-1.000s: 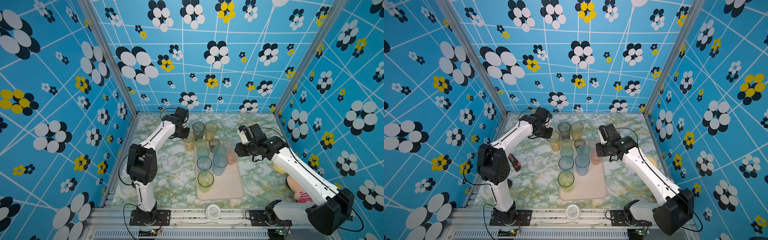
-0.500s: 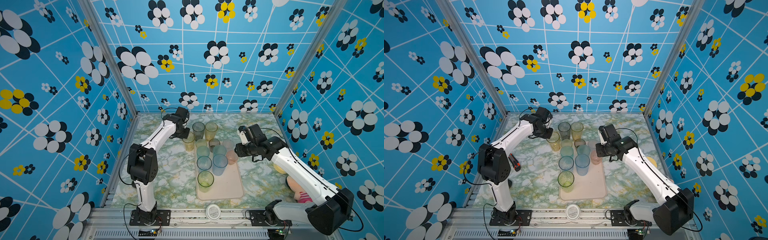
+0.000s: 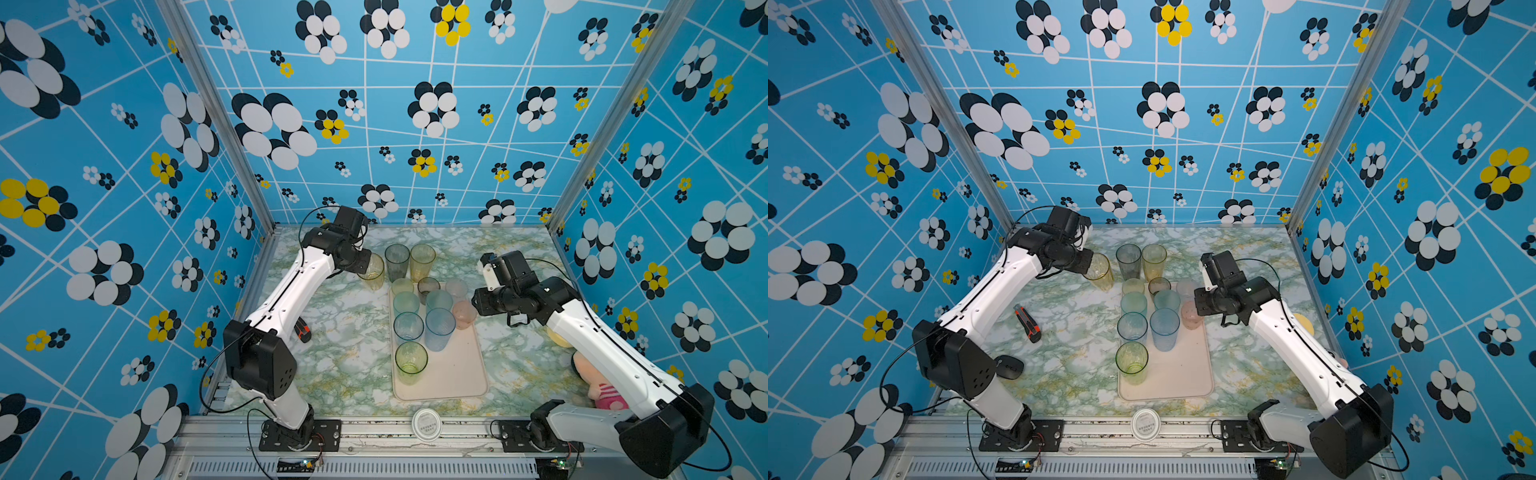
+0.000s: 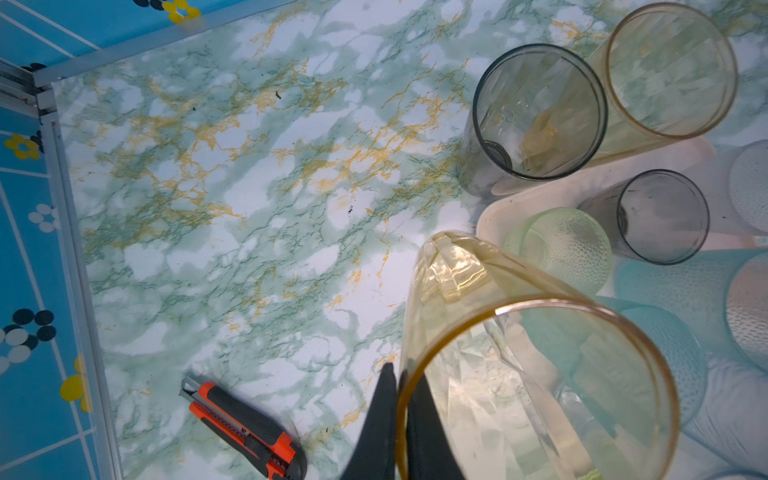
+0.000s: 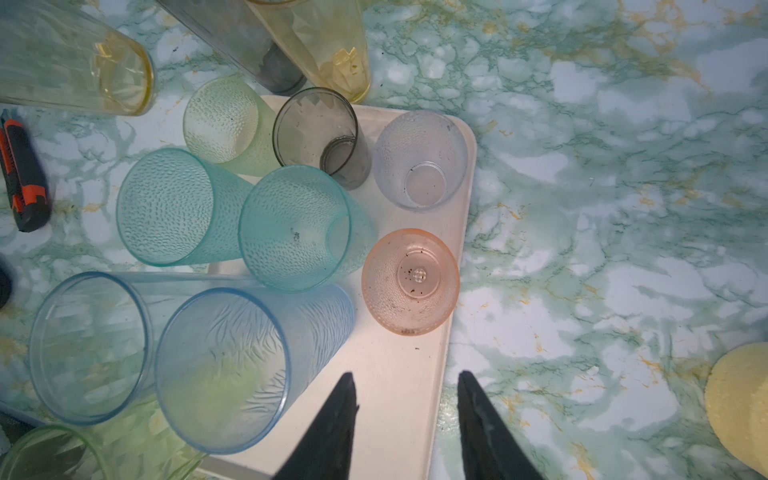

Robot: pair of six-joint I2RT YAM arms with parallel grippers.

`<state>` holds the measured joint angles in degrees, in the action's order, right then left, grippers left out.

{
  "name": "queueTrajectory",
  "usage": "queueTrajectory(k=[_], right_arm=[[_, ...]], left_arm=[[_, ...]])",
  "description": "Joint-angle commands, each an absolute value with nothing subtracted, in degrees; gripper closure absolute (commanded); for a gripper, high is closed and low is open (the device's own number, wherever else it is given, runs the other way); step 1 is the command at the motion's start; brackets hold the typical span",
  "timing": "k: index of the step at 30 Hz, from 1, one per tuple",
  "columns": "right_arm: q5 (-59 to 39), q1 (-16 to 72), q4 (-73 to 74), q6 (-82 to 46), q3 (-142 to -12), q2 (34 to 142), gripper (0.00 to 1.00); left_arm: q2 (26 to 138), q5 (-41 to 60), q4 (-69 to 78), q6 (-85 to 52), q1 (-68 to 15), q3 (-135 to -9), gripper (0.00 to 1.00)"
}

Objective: Place the glasses into the tray
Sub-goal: 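Carry the amber glass with the left gripper over the tray's near end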

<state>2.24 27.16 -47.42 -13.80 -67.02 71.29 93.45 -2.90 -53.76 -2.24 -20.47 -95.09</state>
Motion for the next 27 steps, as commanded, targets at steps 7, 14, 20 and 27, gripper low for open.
queueTrajectory(k=[7, 14, 20, 27], right_arm=[[3.32, 25.34, -47.99, -15.25, -66.0, 68.96, 0.58], [2.23, 25.22, -47.64, -16.08, -67.36, 69.13, 0.58], [3.05, 24.98, -46.85, -16.52, -67.48, 68.09, 0.57], [2.22, 22.86, -46.46, -17.74, -67.83, 68.94, 0.57]], left_arm=[[81.62, -2.34, -62.85, -0.71, -27.48, -99.08, 1.0], [76.94, -3.01, -67.68, -0.64, -39.51, -104.39, 1.0], [77.5, -2.24, -69.55, -0.56, -50.4, -107.58, 1.0], [84.58, -2.11, -70.92, 0.12, -61.7, -110.43, 1.0]])
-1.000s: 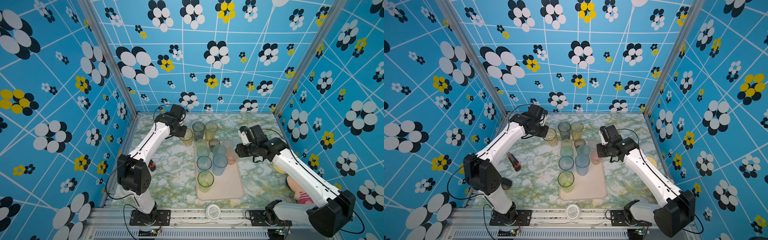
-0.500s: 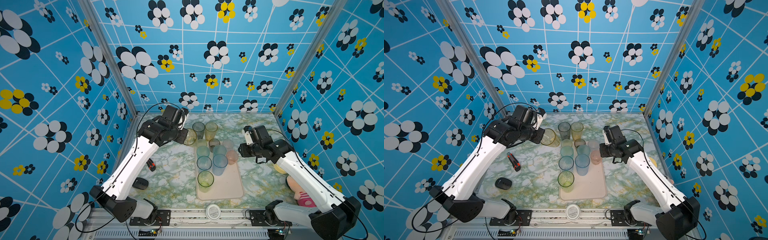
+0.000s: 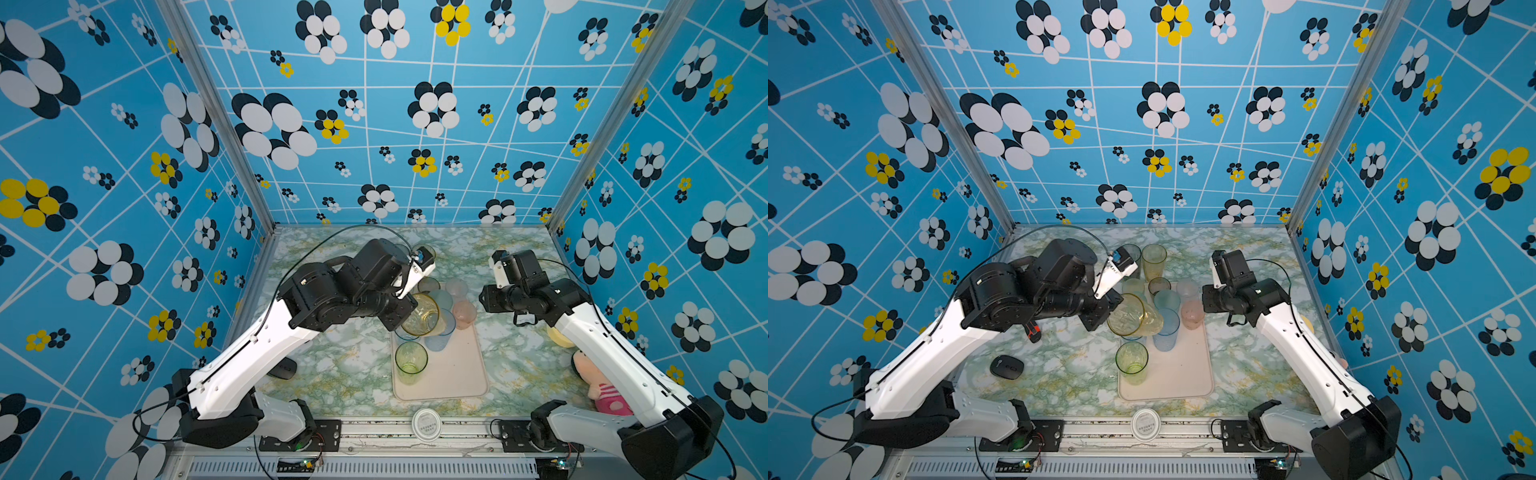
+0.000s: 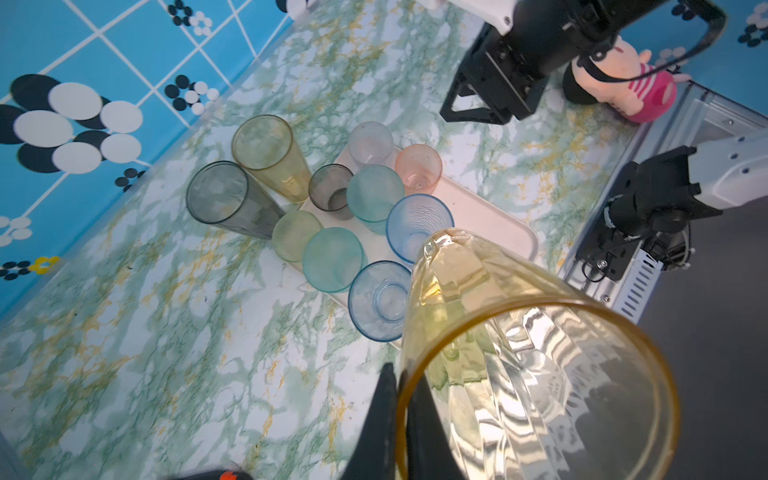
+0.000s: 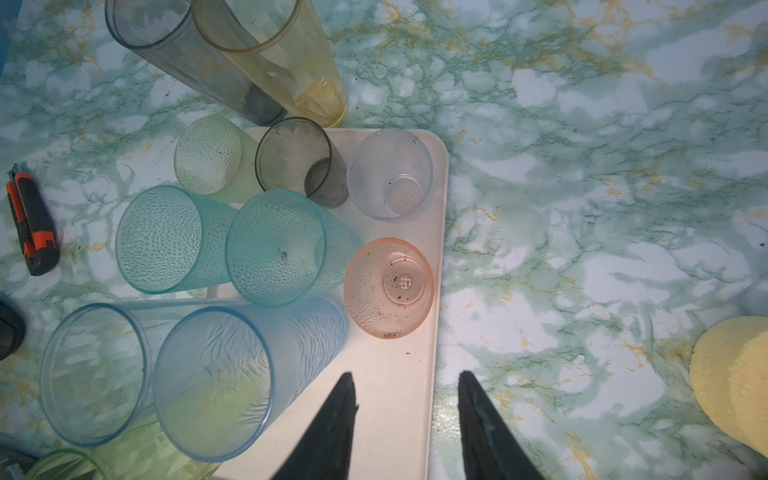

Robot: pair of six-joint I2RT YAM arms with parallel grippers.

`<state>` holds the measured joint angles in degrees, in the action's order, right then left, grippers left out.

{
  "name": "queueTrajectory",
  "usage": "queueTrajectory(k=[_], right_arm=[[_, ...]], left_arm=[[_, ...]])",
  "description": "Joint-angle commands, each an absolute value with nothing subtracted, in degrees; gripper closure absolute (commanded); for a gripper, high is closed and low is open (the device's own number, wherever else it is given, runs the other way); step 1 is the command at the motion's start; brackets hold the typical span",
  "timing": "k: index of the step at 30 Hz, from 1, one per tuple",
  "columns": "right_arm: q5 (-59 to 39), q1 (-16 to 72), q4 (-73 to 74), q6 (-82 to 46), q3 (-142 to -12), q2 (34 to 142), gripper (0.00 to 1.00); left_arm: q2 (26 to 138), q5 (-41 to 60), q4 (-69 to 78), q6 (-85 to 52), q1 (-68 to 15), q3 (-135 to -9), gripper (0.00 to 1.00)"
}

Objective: Place the glasses into the tray
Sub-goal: 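Carry the amber glass with the left gripper over the tray's near end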

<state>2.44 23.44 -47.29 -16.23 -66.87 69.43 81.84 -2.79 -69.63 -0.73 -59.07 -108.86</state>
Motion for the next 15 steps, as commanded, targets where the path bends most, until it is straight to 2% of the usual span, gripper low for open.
queueTrajectory(k=[1, 15], right_arm=[[1.96, 22.75, -46.24, -17.84, -67.78, 68.63, 0.57], [0.53, 22.15, -45.97, -18.15, -66.32, 66.88, 0.57]], left_arm=[[85.44, -2.06, -70.95, 0.17, -62.69, -110.4, 1.0], [97.96, 0.0, -70.01, 1.23, -66.8, -107.35, 1.0]])
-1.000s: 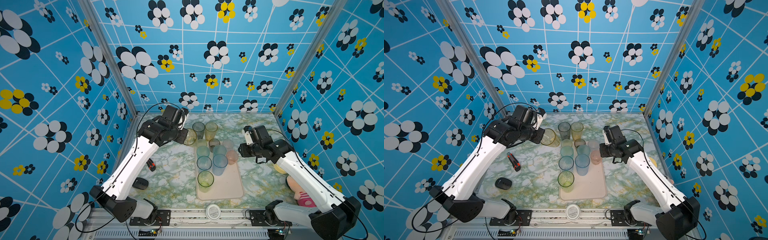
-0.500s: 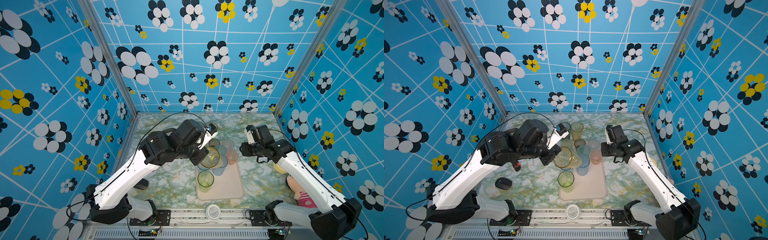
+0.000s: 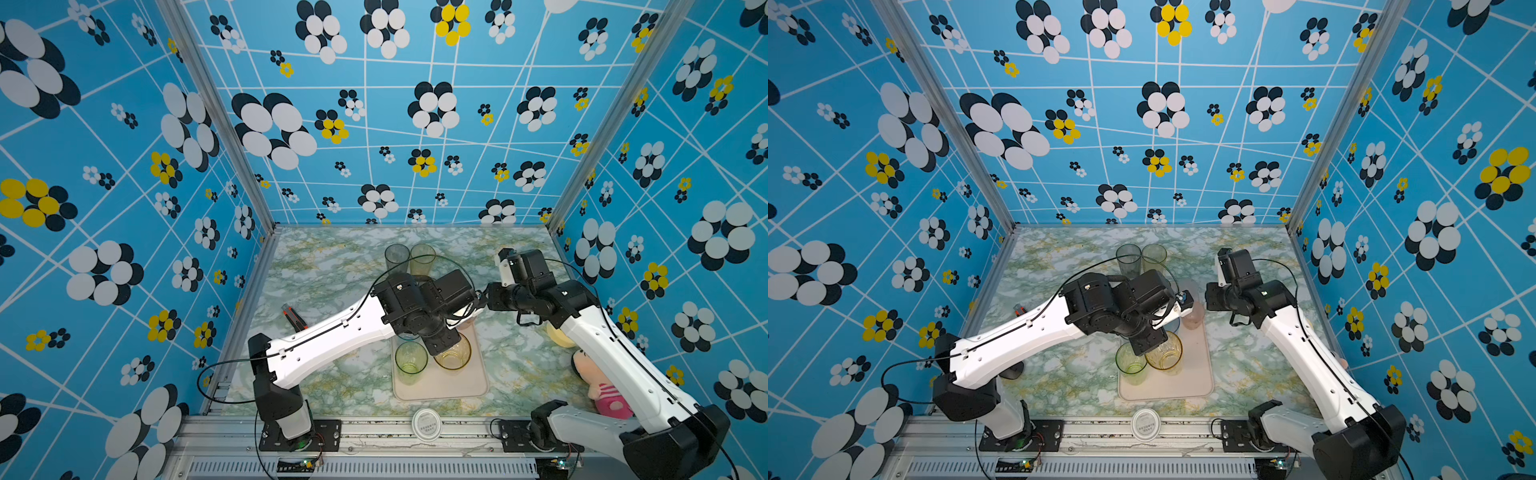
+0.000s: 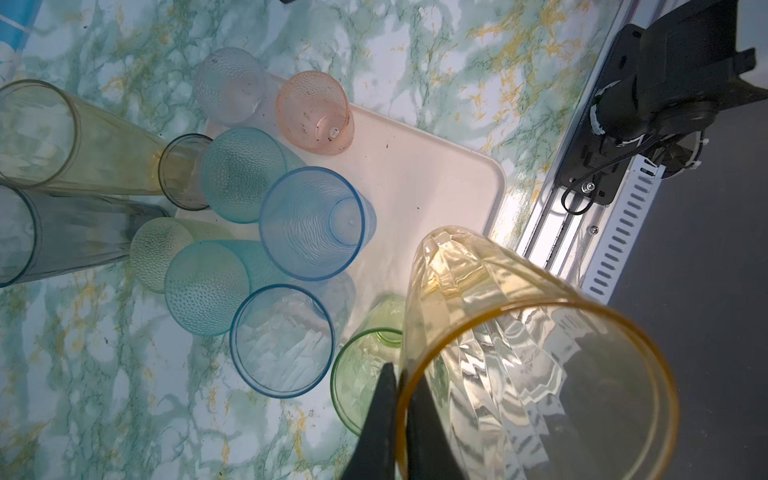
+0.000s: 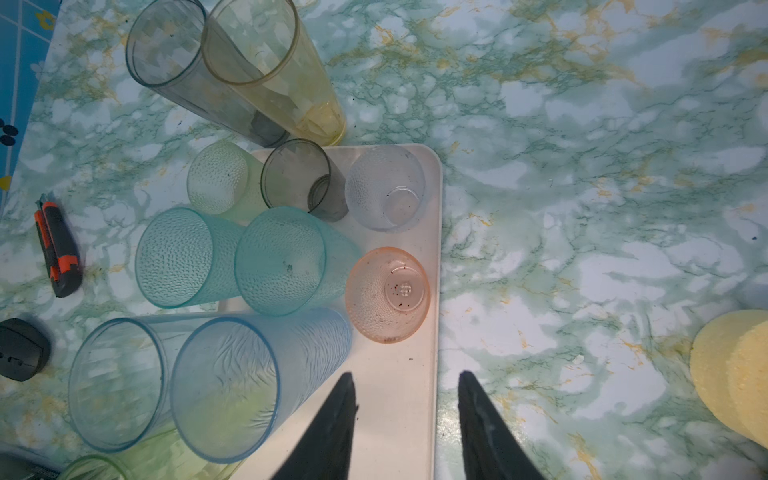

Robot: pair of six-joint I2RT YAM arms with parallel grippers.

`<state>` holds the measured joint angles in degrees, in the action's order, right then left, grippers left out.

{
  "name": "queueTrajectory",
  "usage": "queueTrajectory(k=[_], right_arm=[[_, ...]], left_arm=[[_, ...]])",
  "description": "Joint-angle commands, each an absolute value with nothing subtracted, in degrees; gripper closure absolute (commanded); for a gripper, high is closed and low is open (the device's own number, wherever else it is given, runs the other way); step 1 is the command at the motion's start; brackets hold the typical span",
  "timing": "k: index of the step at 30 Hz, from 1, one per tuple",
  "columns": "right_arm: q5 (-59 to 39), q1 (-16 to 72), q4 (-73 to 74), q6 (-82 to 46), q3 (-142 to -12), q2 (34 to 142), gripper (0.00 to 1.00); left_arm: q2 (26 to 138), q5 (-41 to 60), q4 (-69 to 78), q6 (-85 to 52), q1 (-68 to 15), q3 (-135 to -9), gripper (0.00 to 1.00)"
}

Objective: Place the glasses into the tray

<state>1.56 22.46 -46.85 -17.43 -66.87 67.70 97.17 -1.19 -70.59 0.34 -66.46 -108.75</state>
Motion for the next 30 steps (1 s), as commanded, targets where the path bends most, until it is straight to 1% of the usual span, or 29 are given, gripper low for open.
queueTrajectory(k=[1, 14, 23, 30], right_arm=[[0.53, 22.13, -45.97, -18.03, -66.18, 66.97, 0.57], [0.0, 22.05, -45.53, -17.58, -65.22, 67.49, 0.57], [-0.26, 21.82, -45.11, -17.31, -64.94, 68.77, 0.57], [-0.79, 21.62, -44.48, -17.05, -64.89, 70.29, 0.57]], left_arm=[[98.28, -0.16, -69.38, 1.25, -66.8, -106.41, 1.0], [100.94, 3.86, -61.3, 0.75, -63.67, -96.48, 1.0], [103.88, 3.87, -60.12, 1.65, -62.14, -95.59, 1.0], [105.72, 1.67, -61.43, 2.2, -61.79, -96.58, 1.0]])
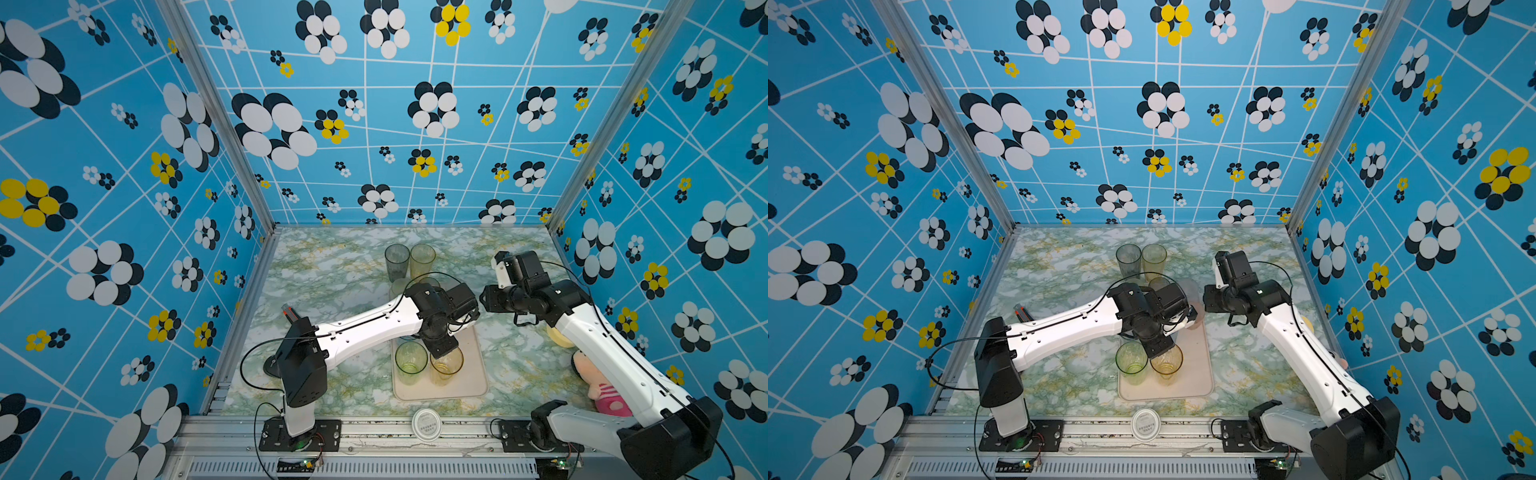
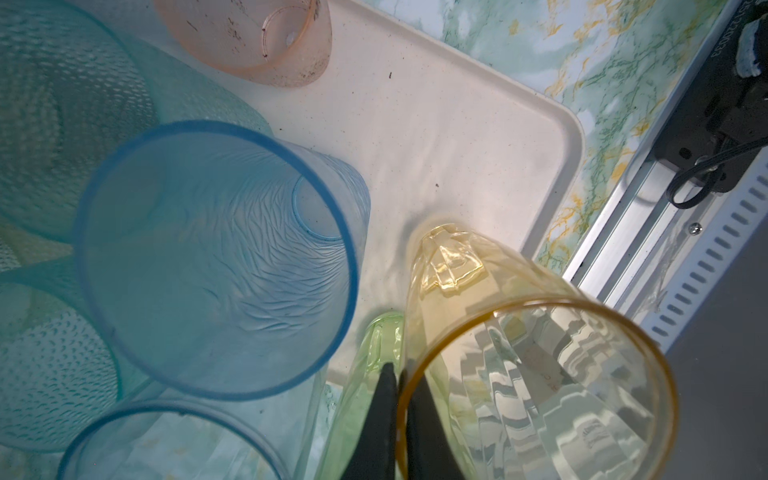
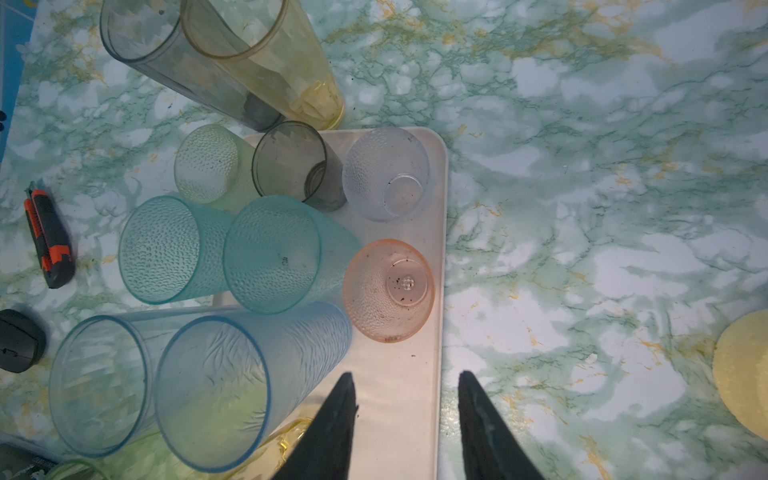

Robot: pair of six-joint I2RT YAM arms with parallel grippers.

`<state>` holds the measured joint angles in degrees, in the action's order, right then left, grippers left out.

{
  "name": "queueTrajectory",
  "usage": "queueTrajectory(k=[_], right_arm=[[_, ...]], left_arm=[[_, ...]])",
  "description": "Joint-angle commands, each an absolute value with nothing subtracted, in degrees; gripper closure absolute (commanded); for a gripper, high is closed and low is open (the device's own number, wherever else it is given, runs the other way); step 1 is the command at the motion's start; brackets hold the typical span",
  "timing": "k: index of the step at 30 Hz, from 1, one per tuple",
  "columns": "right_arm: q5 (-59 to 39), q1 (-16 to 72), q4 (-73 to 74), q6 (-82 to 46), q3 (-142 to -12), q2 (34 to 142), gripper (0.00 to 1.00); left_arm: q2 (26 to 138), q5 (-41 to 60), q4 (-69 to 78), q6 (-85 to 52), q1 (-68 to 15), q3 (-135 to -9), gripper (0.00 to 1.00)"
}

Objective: Place the glasses into the tray

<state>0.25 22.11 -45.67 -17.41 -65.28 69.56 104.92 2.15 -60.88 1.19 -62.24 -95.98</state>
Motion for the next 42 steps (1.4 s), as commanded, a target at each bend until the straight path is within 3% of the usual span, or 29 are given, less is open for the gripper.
queueTrajectory(k=[1, 28, 42], right_arm=[[-0.9, 21.62, -44.42, -17.05, -64.71, 70.46, 0.57], [-2.71, 20.49, -43.25, -16.0, -64.6, 72.77, 0.57], [-3.08, 20.35, -42.73, -16.0, -64.34, 73.04, 0.57]], left_arm=[[105.73, 1.73, -61.44, 2.28, -61.79, -96.59, 1.0], [108.2, 1.19, -60.45, 2.37, -61.04, -97.61, 1.0], [107.67, 1.41, -61.48, 2.46, -61.26, -98.08, 0.87]])
